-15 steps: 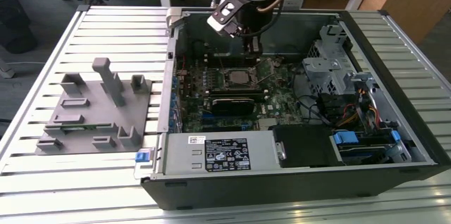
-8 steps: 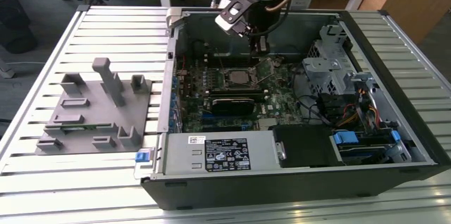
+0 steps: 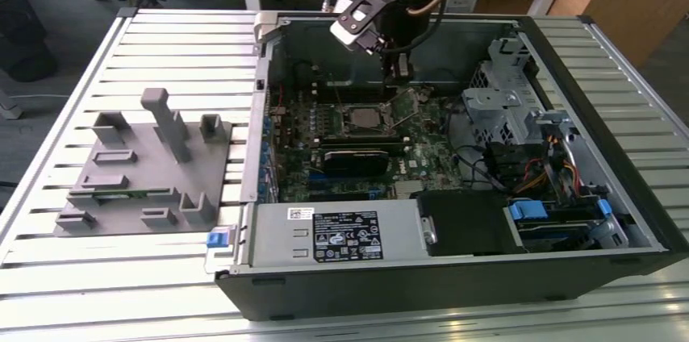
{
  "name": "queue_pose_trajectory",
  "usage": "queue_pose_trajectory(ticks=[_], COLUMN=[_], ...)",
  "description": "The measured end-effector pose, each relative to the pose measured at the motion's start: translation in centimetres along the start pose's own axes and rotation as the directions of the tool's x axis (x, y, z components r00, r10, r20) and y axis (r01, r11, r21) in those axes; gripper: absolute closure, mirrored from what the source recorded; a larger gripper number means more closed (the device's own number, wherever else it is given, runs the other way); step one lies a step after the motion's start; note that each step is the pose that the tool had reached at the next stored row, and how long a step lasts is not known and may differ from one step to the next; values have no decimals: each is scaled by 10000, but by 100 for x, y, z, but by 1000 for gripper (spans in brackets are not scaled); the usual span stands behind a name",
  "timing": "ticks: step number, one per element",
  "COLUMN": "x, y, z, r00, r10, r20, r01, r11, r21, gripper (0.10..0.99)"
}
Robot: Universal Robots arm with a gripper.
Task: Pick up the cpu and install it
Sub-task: 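Close the cpu cover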
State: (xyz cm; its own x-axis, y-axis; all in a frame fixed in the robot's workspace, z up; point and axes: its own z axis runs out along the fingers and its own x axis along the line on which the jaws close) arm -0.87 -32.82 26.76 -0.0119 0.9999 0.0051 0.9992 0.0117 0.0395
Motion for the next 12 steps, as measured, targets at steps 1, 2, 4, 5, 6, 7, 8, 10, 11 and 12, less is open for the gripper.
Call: queue_pose_trajectory(ticks=[1,2,4,5,6,7,8,10,11,12], x=[0,-1,-1,-1,-1,-1,-1,-1,-1,-1], y=[14,26,50,61,72,82,92,107,114,121], z=[0,1,2,2,3,3,3,4,4,4], r00=[10000,10000,10000,10000,10000,10000,10000,10000,10000,10000], r10=[1,1,0,0,-1,0,0,0,0,0], r20=[1,1,2,1,2,2,1,1,2,2], r01=[-1,-1,0,0,1,0,0,0,0,0], r11=[10000,10000,10000,10000,10000,10000,10000,10000,10000,10000], r21=[0,0,1,0,0,0,0,1,0,0], gripper=[980,980,980,980,980,980,980,980,980,980])
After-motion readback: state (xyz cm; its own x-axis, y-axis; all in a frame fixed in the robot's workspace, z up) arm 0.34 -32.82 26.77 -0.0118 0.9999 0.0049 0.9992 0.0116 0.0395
